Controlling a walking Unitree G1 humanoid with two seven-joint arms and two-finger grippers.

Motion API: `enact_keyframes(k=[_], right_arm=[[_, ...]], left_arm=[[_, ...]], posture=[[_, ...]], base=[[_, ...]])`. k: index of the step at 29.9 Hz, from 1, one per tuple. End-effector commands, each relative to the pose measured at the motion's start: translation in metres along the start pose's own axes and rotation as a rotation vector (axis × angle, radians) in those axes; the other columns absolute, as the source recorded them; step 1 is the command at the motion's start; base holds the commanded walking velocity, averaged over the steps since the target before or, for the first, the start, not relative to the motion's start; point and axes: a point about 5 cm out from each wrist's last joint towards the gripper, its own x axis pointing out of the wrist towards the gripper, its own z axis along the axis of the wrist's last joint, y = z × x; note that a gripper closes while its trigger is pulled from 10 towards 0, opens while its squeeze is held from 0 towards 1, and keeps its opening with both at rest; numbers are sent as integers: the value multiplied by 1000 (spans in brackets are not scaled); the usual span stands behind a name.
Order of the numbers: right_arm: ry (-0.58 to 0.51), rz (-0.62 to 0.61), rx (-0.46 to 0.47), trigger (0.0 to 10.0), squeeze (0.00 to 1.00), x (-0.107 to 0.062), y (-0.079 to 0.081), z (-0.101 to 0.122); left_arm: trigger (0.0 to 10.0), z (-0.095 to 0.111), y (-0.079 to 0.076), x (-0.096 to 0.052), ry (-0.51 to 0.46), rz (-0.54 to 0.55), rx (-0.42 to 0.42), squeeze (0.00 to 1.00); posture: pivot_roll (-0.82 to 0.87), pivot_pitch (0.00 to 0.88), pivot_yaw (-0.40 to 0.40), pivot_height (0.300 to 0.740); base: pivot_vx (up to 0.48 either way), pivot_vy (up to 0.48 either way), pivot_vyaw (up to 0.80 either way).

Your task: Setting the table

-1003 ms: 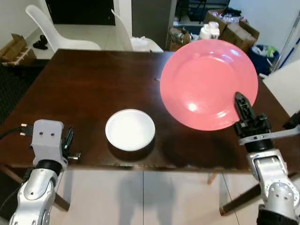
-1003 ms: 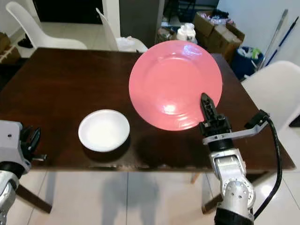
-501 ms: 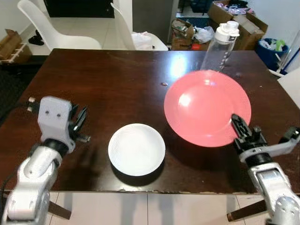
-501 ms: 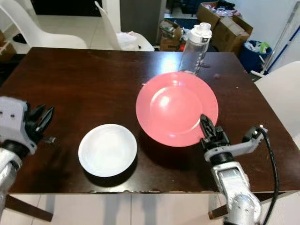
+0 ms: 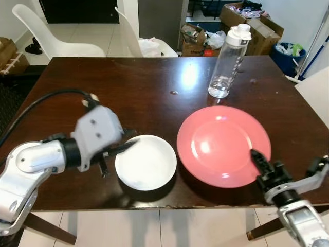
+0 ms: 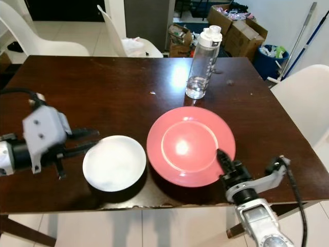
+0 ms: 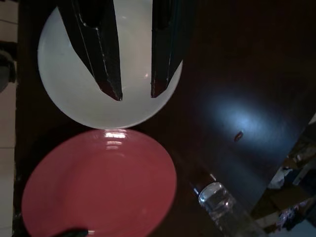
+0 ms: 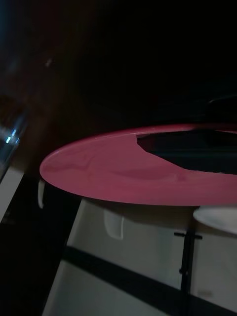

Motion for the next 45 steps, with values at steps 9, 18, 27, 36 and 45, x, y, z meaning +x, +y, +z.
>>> enact_keyframes(k=[9,18,27,36,45], right_arm=[[-18,-31,1,10000,0,-1,-8,2],[23,-17,-12,10000,0,11,-5,-9],[-6,-3,-27,10000,1000,10,-2,-4],[-29,-7,1,10000,0,-5,4,-3],[6,-68,66,10000,0,-43,8,-24]], left_arm=[[10000,3,4,2,4,-36,12,0],[10000,4,4,3,-5,-20,11,0],[10000,2,1,4,-8,-11,-4,0],[10000,2,-2,5,-16,-13,-9,0],[10000,1,-5,7,-25,-19,-18,0]], posture=[[-21,81,82,740],[-2,85,77,740],[-8,82,78,740],[-21,84,65,740],[-38,91,53,740]], base=[[0,0,0],[0,0,0],[0,0,0],[0,0,0],[0,0,0]])
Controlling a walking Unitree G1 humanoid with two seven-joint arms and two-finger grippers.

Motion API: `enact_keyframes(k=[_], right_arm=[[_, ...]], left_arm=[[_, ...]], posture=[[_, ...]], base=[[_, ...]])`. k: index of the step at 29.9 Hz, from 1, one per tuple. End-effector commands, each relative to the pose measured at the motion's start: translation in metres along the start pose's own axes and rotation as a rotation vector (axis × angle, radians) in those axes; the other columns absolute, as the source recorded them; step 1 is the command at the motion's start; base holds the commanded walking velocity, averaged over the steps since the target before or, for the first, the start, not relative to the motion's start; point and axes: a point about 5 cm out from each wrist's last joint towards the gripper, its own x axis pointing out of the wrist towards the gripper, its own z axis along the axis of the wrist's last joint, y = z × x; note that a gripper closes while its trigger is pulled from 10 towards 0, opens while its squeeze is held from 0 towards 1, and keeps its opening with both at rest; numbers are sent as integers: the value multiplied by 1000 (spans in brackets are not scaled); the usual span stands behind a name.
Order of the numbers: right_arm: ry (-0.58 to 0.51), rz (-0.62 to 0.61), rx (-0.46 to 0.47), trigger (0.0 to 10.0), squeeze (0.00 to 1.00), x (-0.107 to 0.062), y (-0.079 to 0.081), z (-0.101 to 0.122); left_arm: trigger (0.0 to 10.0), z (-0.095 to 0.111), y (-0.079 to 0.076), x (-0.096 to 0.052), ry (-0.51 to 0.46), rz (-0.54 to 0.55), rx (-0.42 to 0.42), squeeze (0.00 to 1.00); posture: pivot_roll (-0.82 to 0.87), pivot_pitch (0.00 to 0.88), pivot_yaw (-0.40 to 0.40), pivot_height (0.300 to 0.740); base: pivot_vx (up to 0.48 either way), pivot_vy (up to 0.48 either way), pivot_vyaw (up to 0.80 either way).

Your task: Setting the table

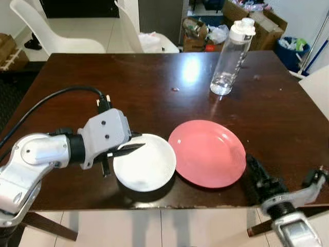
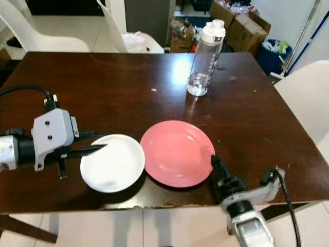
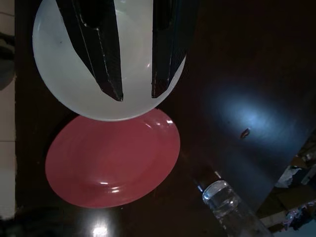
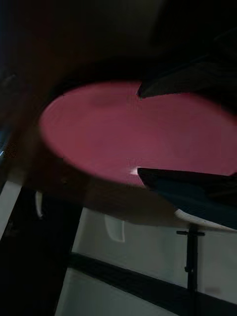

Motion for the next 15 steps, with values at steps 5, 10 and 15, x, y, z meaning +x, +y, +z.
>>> enact_keyframes(k=[5,10,15], right_arm=[[1,-56,6,10000,0,-15,-3,-3],[-59,23,-260,10000,0,-1,25,1],[-176,125,-618,10000,0,24,74,13]], left_arm=[[10000,-1,-6,3,-4,-23,-6,0],[10000,-2,2,11,-50,74,-66,0],[10000,-3,22,13,-152,317,-297,0]], posture=[[-44,91,55,740],[-50,83,76,740],[-48,79,84,740]], base=[[0,0,0],[0,0,0],[0,0,0]])
